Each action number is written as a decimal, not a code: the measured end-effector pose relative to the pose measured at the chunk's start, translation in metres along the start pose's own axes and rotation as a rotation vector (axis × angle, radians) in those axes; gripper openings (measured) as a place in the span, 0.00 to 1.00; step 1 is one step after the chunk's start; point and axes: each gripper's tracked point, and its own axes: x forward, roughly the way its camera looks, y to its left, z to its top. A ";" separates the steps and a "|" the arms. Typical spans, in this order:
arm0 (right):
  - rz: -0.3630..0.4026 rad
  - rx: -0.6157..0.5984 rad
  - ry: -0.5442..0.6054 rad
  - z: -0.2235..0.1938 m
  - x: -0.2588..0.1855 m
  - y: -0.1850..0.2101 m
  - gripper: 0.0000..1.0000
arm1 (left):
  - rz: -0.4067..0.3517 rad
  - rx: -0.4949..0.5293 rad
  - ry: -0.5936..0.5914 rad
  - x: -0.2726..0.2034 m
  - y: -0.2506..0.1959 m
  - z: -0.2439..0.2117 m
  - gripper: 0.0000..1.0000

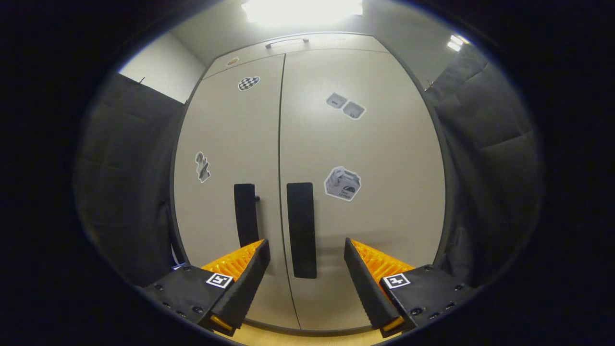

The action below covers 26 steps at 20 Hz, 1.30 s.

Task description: Open the right door of the double-door shoe cabinet with the right hand, and open the left door with the left hand.

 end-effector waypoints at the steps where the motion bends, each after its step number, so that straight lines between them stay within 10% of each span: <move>1: -0.005 0.002 0.013 -0.001 0.006 0.000 0.96 | 0.006 0.000 0.000 -0.002 0.004 0.001 0.97; 9: -0.004 -0.019 0.053 0.000 0.038 0.007 0.79 | 0.038 0.002 0.010 -0.004 0.019 -0.004 1.00; 11: -0.022 -0.016 0.044 0.004 0.038 0.007 0.34 | 0.039 0.003 0.006 -0.003 0.020 -0.001 1.00; 12: -0.020 -0.020 0.045 0.004 0.038 0.009 0.43 | 0.042 0.006 0.003 -0.003 0.021 -0.001 1.00; 19: -0.019 -0.015 0.093 0.001 0.038 0.007 0.14 | 0.034 0.021 -0.018 -0.001 0.020 0.009 0.94; 26: 0.025 0.009 0.122 0.002 0.016 0.006 0.14 | -0.012 0.028 -0.048 0.000 0.006 0.020 1.00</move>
